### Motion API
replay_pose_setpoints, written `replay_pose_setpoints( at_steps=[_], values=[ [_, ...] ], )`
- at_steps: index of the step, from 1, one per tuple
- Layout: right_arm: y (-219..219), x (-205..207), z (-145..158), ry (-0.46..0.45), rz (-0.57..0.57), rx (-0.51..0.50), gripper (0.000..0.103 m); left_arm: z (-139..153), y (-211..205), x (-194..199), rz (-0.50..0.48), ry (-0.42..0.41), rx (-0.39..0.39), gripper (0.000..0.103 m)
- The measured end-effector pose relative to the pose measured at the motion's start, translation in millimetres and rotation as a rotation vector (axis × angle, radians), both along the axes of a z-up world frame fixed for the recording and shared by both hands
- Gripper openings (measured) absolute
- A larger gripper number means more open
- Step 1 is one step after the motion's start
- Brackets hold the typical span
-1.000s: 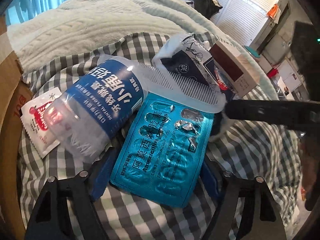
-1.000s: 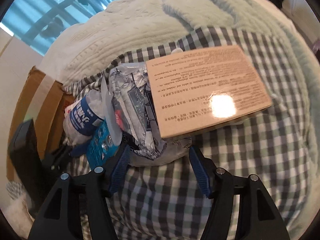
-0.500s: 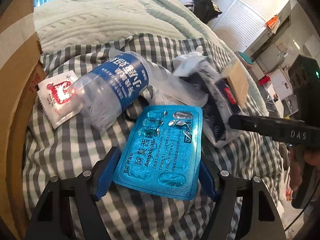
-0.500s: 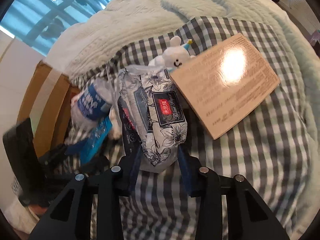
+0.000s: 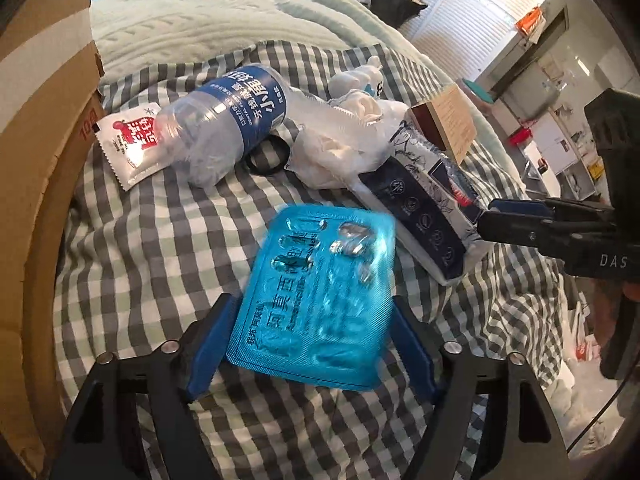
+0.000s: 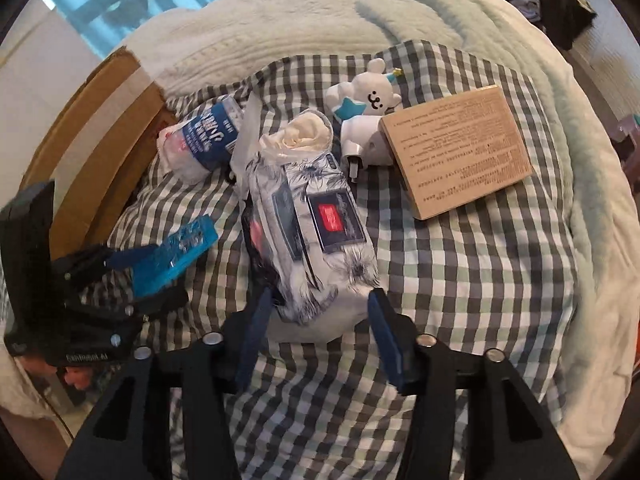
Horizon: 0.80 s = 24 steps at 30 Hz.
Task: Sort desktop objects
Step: 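Lift the blister pack and wipes pack off the sheet with both grippers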
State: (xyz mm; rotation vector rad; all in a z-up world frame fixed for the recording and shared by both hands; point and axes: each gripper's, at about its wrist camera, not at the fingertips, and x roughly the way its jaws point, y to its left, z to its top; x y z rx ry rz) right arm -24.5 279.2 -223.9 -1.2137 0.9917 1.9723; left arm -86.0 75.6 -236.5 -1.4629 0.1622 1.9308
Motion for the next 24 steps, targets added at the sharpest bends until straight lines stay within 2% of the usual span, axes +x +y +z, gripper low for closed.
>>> replay_pose_setpoints(
  at_steps=[1, 4, 9, 10, 12, 13, 15, 16, 19, 24],
  values=[
    [3, -2, -2, 0.015, -0.009, -0.020, 0.059, -2, 1, -2, 0.004, -0.009, 0.008, 0.087],
    [9, -12, -9, 0.005, -0.008, -0.035, 0.063, -9, 8, -6, 0.014, -0.005, 0.012, 0.090],
    [11, -29, -23, -0.054, 0.018, -0.036, 0.063, -18, 24, 8, -0.071, 0.110, -0.079, 0.089],
    [9, -32, -25, -0.064, 0.028, -0.027, 0.064, -18, 26, 12, -0.093, 0.139, -0.100, 0.086],
    [5, -35, -26, -0.097, 0.051, 0.002, 0.059, -20, 27, 21, -0.121, 0.200, -0.151, 0.078],
    [2, -36, -25, -0.131, 0.067, 0.032, 0.044, -20, 27, 24, -0.130, 0.222, -0.164, 0.075],
    [-1, -36, -21, -0.134, 0.090, 0.052, 0.036, -20, 26, 24, -0.133, 0.220, -0.157, 0.071],
    [-1, -34, -19, -0.124, 0.093, 0.053, 0.028, -19, 24, 23, -0.130, 0.214, -0.149, 0.071],
    [-3, -31, -9, -0.131, 0.095, 0.085, 0.023, -17, 20, 22, -0.132, 0.203, -0.141, 0.071],
    [-7, -20, 15, -0.109, 0.068, 0.131, 0.023, -10, 9, 26, -0.119, 0.180, -0.114, 0.071]
  ],
)
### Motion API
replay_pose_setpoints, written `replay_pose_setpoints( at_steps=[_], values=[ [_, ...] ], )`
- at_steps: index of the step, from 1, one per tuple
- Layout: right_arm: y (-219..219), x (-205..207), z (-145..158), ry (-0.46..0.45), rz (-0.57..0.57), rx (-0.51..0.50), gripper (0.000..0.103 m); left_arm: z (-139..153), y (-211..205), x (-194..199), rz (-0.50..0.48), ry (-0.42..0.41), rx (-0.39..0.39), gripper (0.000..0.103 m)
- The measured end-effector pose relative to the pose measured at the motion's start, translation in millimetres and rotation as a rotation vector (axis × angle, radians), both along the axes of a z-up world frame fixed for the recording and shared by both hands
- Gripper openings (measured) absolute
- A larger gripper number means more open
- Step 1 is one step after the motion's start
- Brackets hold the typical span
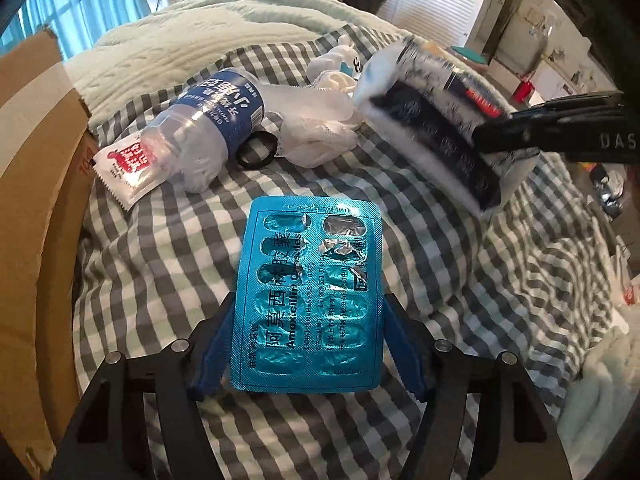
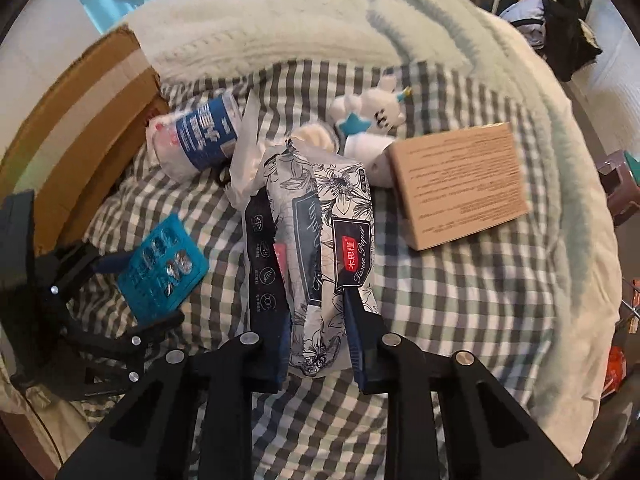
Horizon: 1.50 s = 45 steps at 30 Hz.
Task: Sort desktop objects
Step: 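Lift the blister pack and wipes pack off the sheet with both grippers, then carry the blister pack and wipes pack over the box and release them, then move both open grippers back over the remaining items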
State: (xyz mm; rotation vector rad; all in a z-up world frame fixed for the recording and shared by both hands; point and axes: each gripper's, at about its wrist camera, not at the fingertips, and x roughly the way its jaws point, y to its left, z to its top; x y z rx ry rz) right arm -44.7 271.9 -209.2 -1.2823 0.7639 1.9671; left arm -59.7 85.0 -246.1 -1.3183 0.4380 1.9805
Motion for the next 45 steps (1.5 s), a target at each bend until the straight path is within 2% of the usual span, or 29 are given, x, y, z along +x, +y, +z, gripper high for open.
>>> replay_pose_setpoints(
  at_steps=[3, 7, 10, 13, 16, 22, 26, 29, 32, 35, 39, 40, 42, 43, 44, 45],
  values=[
    [-5, 2, 17, 0.006, 0.008, 0.039, 0.023, 9, -8, -1, 0.019, -0.024, 0.041, 0.071],
    [-12, 2, 44, 0.031, 0.008, 0.089, 0.023, 27, -14, -2, 0.030, -0.003, 0.081, 0.071],
    [-13, -2, 63, 0.069, 0.004, 0.108, 0.023, 49, -21, -2, 0.041, 0.010, 0.144, 0.071],
    [-14, -14, 92, 0.114, 0.012, 0.142, 0.023, 84, -28, -5, 0.048, 0.069, 0.213, 0.071],
    [-16, -29, 123, 0.161, 0.034, 0.184, 0.023, 109, -31, -14, 0.071, 0.129, 0.242, 0.071],
    [-23, -76, 179, 0.263, 0.111, 0.250, 0.023, 167, -69, -37, 0.198, 0.233, 0.290, 0.071],
    [-31, -115, 191, 0.308, 0.178, 0.233, 0.023, 192, -117, -60, 0.352, 0.321, 0.286, 0.071],
    [-40, -152, 192, 0.317, 0.246, 0.213, 0.023, 193, -153, -78, 0.467, 0.346, 0.236, 0.071],
    [-54, -190, 185, 0.310, 0.319, 0.199, 0.023, 185, -187, -95, 0.564, 0.332, 0.192, 0.071],
    [-62, -224, 174, 0.296, 0.372, 0.189, 0.023, 172, -215, -106, 0.635, 0.298, 0.156, 0.071],
    [-65, -253, 158, 0.306, 0.383, 0.143, 0.025, 155, -234, -113, 0.686, 0.286, 0.104, 0.072],
    [-64, -259, 155, 0.315, 0.376, 0.129, 0.027, 152, -239, -115, 0.698, 0.288, 0.089, 0.073],
    [-61, -262, 153, 0.333, 0.372, 0.105, 0.030, 147, -244, -116, 0.724, 0.298, 0.047, 0.082],
    [-58, -261, 152, 0.341, 0.359, 0.106, 0.036, 147, -245, -118, 0.732, 0.305, 0.035, 0.085],
    [-55, -258, 153, 0.351, 0.343, 0.111, 0.048, 146, -247, -118, 0.739, 0.314, 0.032, 0.086],
    [-53, -254, 155, 0.363, 0.332, 0.113, 0.052, 147, -248, -116, 0.740, 0.318, 0.034, 0.086]
  ],
)
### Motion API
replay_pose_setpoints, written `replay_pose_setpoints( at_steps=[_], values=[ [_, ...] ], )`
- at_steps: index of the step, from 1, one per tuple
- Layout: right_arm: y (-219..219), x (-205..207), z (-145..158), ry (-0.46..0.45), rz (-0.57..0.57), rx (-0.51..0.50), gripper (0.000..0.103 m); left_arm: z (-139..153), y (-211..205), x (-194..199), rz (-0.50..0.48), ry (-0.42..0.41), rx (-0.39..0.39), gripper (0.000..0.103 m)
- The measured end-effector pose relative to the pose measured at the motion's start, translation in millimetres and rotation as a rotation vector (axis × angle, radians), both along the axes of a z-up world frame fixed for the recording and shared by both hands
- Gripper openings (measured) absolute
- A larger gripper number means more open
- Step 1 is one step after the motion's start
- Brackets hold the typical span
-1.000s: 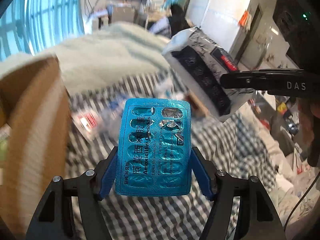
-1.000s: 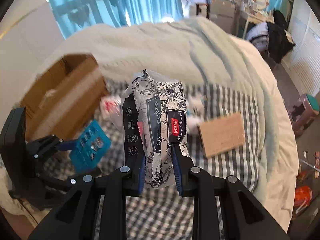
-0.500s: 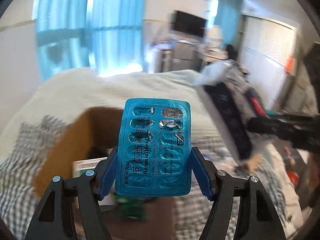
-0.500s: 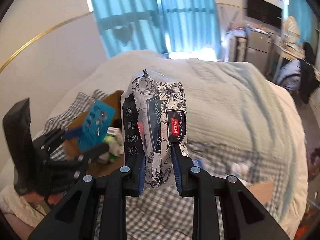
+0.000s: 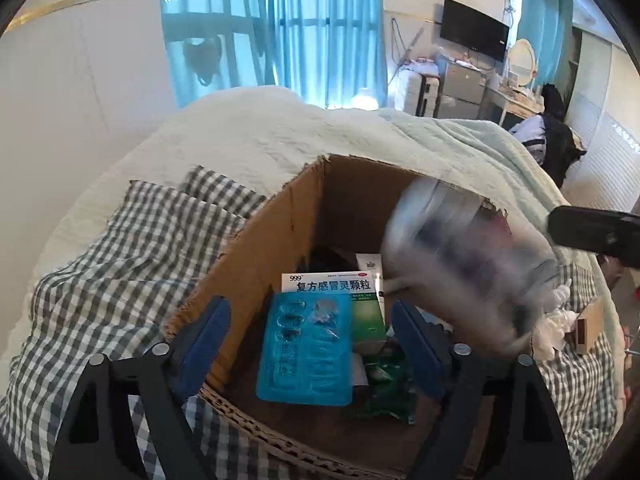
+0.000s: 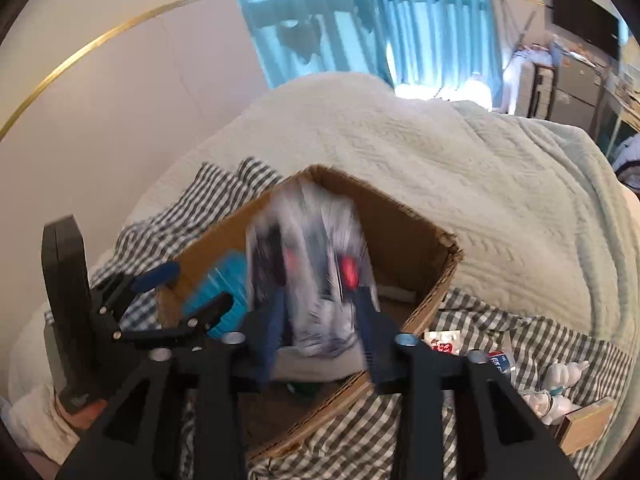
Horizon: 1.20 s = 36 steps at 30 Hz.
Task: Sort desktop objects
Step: 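Move both open grippers back over the remaining items, then reach the left gripper to the water bottle while the right grasps the tan medicine box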
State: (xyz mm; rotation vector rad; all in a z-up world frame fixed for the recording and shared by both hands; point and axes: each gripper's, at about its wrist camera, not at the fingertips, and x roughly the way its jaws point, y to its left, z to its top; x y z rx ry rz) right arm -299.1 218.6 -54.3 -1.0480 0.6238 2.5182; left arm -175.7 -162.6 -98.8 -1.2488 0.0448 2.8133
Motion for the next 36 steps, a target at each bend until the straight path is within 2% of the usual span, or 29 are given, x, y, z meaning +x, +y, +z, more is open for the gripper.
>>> replay_pose_setpoints(
  at_steps=[7, 12, 18, 21, 24, 31, 33, 35, 36],
  values=[
    [25, 55, 21, 0.037, -0.144, 0.007, 0.055, 14, 9, 16, -0.025, 0.017, 0.043, 0.087],
    [42, 112, 22, -0.013, -0.292, 0.076, 0.056, 35, 45, 43, -0.122, 0.062, 0.075, 0.095],
    [54, 172, 7, -0.060, -0.403, 0.077, 0.056, 42, 109, 71, -0.307, 0.070, 0.126, 0.097],
    [62, 195, -7, -0.079, -0.432, 0.062, 0.056, 33, 142, 81, -0.383, 0.063, 0.122, 0.101],
    [70, 214, -22, -0.099, -0.454, 0.051, 0.056, 19, 171, 87, -0.435, 0.044, 0.114, 0.101],
    [98, 263, -73, -0.151, -0.538, -0.048, 0.056, -20, 224, 83, -0.511, -0.005, 0.102, 0.102],
    [104, 276, -87, -0.167, -0.573, -0.077, 0.061, -35, 237, 76, -0.521, -0.008, 0.076, 0.102],
    [114, 289, -101, -0.169, -0.631, -0.124, 0.072, -50, 246, 65, -0.516, -0.015, 0.054, 0.102],
    [120, 298, -110, -0.168, -0.684, -0.159, 0.074, -56, 249, 61, -0.510, -0.017, 0.047, 0.102]
  ],
)
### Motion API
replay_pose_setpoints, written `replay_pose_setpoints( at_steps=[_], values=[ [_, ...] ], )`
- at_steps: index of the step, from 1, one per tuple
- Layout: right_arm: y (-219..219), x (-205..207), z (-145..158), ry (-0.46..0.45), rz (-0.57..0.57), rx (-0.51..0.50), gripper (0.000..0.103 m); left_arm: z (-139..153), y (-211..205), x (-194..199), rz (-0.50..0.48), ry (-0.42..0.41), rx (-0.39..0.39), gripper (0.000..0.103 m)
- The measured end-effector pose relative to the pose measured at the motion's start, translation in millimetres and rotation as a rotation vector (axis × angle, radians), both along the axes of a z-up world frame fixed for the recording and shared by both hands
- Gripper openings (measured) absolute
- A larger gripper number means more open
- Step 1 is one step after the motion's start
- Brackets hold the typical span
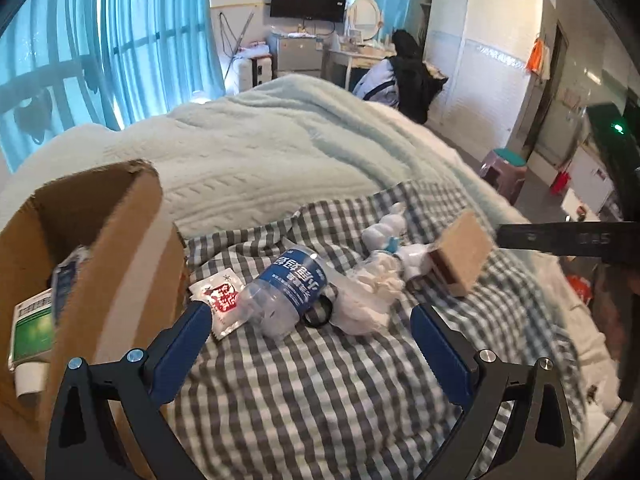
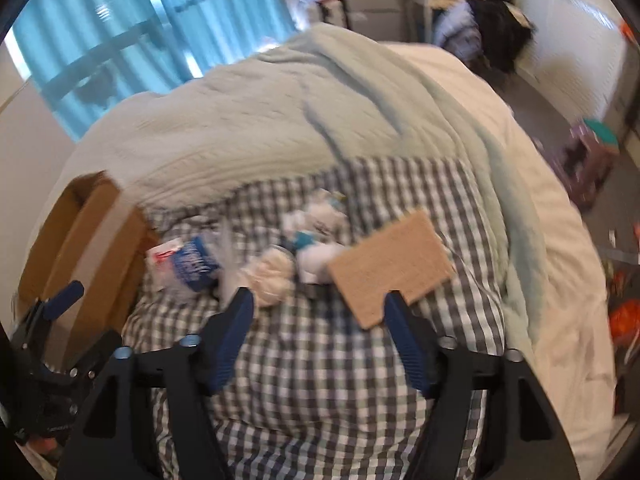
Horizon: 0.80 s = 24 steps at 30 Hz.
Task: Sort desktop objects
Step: 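Reach the left gripper to the water bottle while the right grasps the tan medicine box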
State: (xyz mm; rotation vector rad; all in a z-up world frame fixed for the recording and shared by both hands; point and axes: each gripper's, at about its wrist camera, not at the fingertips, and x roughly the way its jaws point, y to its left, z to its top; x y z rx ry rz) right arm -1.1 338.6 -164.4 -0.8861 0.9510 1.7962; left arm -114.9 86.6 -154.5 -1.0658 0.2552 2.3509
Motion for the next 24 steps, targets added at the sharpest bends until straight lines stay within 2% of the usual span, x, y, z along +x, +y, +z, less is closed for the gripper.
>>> replay_pose_setpoints(
  at_steps=[2, 5, 7, 10, 13, 16, 18, 22, 24],
  values=[
    [9, 13, -15, 0.029, -0.089, -0.057, 0.085, -14, 4, -13, 0.028, -0.017, -0.022, 0.102],
    [28, 26, -38, 0.104, -0.225, -0.167, 0.085, -35, 8, -33, 0.064, -0.064, -0.034, 0.102],
    [38, 29, -51, 0.135, -0.288, -0.212, 0.085, -44, 9, -41, 0.079, -0.061, -0.048, 0.102],
    [49, 28, -63, 0.186, -0.341, -0.263, 0.090, -58, 12, -53, 0.082, -0.039, -0.093, 0.102],
    [59, 22, -72, 0.219, -0.357, -0.287, 0.091, -68, 15, -62, 0.067, -0.039, -0.117, 0.102],
    [70, 11, -77, 0.159, -0.360, -0.278, 0.092, -77, 18, -68, 0.045, -0.043, -0.125, 0.102],
    [75, 7, -81, 0.127, -0.361, -0.277, 0.097, -85, 22, -75, 0.037, -0.052, -0.138, 0.102],
    [82, 11, -96, 0.081, -0.386, -0.345, 0.098, -98, 25, -84, 0.039, -0.073, -0.150, 0.102],
    [82, 17, -105, 0.115, -0.396, -0.375, 0.098, -103, 26, -87, 0.041, -0.097, -0.145, 0.102]
  ],
)
